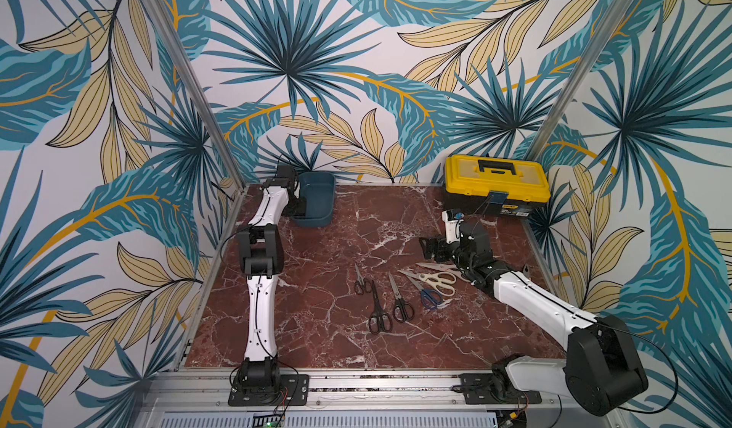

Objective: Put the scissors into the storage box
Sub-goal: Move the storage box to the center of the board.

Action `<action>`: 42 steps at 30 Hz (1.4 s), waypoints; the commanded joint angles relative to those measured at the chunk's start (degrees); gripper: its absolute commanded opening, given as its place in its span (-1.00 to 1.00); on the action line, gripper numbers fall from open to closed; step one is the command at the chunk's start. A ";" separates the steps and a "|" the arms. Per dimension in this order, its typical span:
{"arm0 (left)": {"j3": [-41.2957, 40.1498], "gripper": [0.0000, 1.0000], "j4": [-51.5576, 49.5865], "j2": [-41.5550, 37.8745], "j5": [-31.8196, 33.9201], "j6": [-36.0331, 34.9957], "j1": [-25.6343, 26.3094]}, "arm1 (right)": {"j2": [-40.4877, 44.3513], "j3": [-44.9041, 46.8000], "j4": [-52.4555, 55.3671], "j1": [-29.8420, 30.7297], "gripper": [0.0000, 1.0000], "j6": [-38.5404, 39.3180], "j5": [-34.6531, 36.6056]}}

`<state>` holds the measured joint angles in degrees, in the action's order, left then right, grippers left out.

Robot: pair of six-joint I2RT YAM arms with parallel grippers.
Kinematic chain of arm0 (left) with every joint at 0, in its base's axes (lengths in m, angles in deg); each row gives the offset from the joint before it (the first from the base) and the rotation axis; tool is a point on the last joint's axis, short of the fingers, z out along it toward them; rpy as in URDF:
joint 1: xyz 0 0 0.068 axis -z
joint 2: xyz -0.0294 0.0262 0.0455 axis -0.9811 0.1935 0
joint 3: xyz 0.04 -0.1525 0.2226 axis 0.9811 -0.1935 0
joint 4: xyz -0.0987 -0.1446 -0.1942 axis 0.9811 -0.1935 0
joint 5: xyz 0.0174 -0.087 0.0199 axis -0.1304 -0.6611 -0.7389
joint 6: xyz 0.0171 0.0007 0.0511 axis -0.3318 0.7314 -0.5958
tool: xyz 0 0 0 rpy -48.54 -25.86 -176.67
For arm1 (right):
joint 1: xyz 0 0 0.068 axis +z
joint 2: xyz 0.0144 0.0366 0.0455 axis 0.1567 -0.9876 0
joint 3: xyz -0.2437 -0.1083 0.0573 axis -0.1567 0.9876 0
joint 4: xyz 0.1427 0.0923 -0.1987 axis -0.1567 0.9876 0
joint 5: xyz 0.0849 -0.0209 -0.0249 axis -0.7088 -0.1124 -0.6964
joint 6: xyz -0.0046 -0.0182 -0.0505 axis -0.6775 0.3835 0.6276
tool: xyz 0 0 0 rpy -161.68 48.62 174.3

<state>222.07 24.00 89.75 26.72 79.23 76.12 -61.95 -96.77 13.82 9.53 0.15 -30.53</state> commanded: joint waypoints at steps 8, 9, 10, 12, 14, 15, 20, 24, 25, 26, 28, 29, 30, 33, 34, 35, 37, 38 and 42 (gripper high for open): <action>-9.61 -1.00 -2.04 -12.16 2.99 -0.18 0.34 | 0.78 1.05 1.05 0.29 0.97 0.72 0.90; -13.16 -1.00 -1.59 -15.02 3.32 -0.27 0.43 | 0.79 1.13 0.83 0.27 0.99 0.64 0.82; -16.61 -1.00 -1.14 -17.50 3.81 -0.20 0.58 | 0.67 1.22 0.62 0.30 0.99 0.55 0.74; -26.37 -1.00 0.69 -24.69 4.34 0.95 0.83 | 0.59 1.31 0.43 0.27 0.99 0.59 -0.14; -37.34 -1.00 3.67 -32.54 4.19 3.47 1.01 | 0.45 1.41 0.56 0.35 0.94 0.97 -0.97; -42.71 -1.00 4.98 -36.78 3.41 5.09 0.93 | 0.43 1.28 1.28 0.27 0.93 1.15 -1.36; -72.04 -1.00 12.42 -58.62 -1.93 14.28 2.60 | 2.04 1.90 5.79 1.56 0.85 3.02 -3.39; -86.55 -1.00 13.76 -71.86 -0.50 21.92 8.68 | 4.52 3.36 9.50 4.32 0.70 1.60 -4.61; -88.38 -1.00 13.00 -73.89 0.58 23.96 10.48 | 4.90 3.70 10.25 5.12 0.68 1.09 -4.57; -90.09 -1.00 12.13 -76.14 2.30 26.29 12.63 | 5.43 3.93 11.17 6.24 0.66 0.44 -4.18; -93.34 -1.00 11.98 -79.98 4.66 30.16 15.41 | 6.12 4.21 12.71 8.76 0.61 -0.86 -3.25; -95.25 -1.00 12.90 -81.76 4.91 32.08 16.09 | 6.37 4.26 13.33 10.36 0.58 -1.64 -2.21; -97.04 -1.00 14.49 -83.10 4.31 33.33 16.32 | 6.56 4.31 13.94 12.00 0.57 -2.50 -0.91; -99.32 -1.00 16.48 -84.22 5.77 35.84 16.85 | 6.54 4.96 13.89 15.28 0.53 -4.63 0.56; -99.67 -1.00 16.72 -84.22 6.79 36.21 16.96 | 6.43 5.29 13.63 15.97 0.53 -5.21 1.11; -100.12 -1.00 17.99 -84.03 6.86 35.84 16.96 | 6.52 5.56 13.39 16.55 0.52 -5.93 1.55; -99.92 -1.00 20.21 -82.13 8.68 34.83 16.89 | 6.73 6.25 12.71 17.11 0.51 -6.71 2.41; -99.47 -1.00 21.36 -80.41 7.87 34.11 16.96 | 6.68 6.54 12.39 17.32 0.51 -6.83 2.81; -98.28 -1.00 25.30 -74.20 5.01 32.53 17.11 | 4.56 5.08 14.95 17.75 0.51 -6.46 3.88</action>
<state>122.73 43.59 13.01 32.77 112.30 92.82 -56.45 -91.44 26.50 26.75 -5.24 -28.78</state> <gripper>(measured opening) 0.099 0.754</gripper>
